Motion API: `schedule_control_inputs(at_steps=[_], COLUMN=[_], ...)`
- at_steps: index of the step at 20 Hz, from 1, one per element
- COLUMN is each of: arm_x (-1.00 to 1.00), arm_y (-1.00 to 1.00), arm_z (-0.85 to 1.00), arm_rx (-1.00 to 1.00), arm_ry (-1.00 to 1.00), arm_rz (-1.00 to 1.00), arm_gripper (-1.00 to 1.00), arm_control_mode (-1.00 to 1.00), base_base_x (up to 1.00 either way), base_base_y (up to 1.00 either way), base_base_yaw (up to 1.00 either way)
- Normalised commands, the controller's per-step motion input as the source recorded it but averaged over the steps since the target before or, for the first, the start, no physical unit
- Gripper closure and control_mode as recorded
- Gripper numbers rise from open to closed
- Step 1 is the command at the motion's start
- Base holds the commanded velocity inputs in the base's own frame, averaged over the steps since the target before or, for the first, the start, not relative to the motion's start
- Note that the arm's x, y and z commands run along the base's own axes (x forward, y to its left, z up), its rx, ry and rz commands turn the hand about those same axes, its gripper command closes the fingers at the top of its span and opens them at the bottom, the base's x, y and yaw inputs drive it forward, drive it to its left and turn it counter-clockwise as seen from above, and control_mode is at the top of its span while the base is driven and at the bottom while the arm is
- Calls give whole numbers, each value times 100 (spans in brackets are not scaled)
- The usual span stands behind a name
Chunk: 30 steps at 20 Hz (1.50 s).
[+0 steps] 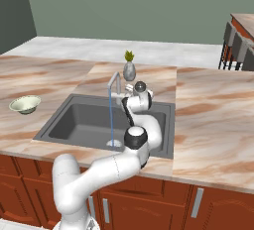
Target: Rinse each bowl for a few seconds and place them down in the sink or on the counter.
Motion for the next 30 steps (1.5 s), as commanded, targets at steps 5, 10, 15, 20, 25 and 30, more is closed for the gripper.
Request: schedule_control_inputs(at_steps=[5, 10, 15, 20, 25, 30], arm_x=[0, -9, -16, -27, -58, -65], arm_y=[-97, -83, -73, -67, -73, -73], arm_z=[22, 43, 49, 50, 42, 34], arm_rx=[16, 21, 17, 14, 14, 15], arm_ry=[9, 20, 27, 27, 25, 24], arm_rz=[-4, -4, -5, -7, -6, -6], arm_gripper=[100, 100, 100, 100, 100, 100], arm_control_mode=[-100, -100, -100, -100, -100, -100], base_base_x=[0, 0, 0, 0, 0, 0], base_base_y=[0, 0, 0, 0, 0, 0], base_base_yaw=[0, 0, 0, 0, 0, 0])
